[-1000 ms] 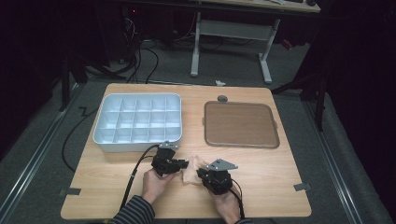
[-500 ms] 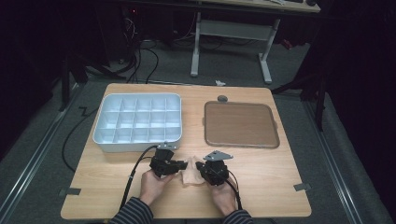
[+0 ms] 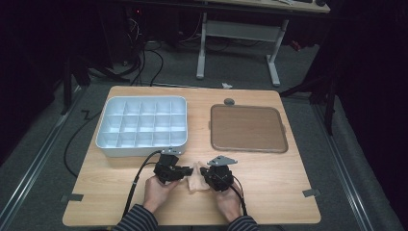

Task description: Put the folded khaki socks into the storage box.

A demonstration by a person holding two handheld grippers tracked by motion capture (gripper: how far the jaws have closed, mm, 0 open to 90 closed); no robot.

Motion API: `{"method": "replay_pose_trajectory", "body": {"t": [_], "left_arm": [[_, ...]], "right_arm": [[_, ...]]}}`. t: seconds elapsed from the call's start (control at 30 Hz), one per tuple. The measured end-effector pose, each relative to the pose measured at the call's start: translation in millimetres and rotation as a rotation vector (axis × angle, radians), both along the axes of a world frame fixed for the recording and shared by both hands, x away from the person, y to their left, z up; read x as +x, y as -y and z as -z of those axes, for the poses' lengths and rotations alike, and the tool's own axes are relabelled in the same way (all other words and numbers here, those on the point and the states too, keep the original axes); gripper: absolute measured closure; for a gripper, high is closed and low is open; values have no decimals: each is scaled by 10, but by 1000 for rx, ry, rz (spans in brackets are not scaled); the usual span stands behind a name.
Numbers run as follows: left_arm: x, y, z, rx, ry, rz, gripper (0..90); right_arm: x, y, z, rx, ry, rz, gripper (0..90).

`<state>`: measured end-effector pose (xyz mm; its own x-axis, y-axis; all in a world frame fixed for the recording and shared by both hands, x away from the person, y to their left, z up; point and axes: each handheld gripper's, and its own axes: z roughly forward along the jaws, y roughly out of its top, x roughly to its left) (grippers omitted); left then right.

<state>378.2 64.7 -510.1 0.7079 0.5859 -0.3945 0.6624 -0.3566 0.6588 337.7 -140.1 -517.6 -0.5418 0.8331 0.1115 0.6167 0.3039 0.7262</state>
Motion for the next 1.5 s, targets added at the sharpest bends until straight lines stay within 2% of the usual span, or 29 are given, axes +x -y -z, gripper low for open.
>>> {"method": "replay_pose_trajectory", "body": {"t": [0.03, 0.3, 0.53, 0.83, 1.0, 1.13, 1.17, 1.23, 1.37, 1.47, 1.5], "left_arm": [[-8, -4, -13, -9, 0, 0, 843], [-52, -54, -78, -22, 18, -1, 846], [-61, -84, -117, -66, 29, -4, 850], [-76, -111, -148, -96, 43, 5, 855], [-70, -133, -153, -102, 49, 2, 856], [-69, -148, -152, -90, 48, -12, 856], [-68, -155, -150, -80, 48, -19, 856], [-83, -180, -154, -59, 54, -31, 857], [-80, -216, -151, -51, 47, -42, 857], [-92, -243, -152, -56, 49, -52, 857], [-96, -254, -154, -58, 50, -54, 857]], "right_arm": [[14, -4, 42, 0, -24, -5, 896], [7, -54, 57, -7, -19, -32, 897], [5, -94, 50, -10, -22, -45, 897], [34, -180, 53, 2, -31, -65, 899], [65, -256, 36, -24, -34, -98, 899], [81, -277, 35, -13, -41, -100, 898], [82, -276, 34, -16, -38, -102, 897], [56, -272, -25, -21, -23, -95, 831], [-6, -241, -149, -13, 12, -87, 813], [-75, -158, -242, -29, 52, -75, 783], [-86, -136, -248, -28, 49, -67, 768]]}}
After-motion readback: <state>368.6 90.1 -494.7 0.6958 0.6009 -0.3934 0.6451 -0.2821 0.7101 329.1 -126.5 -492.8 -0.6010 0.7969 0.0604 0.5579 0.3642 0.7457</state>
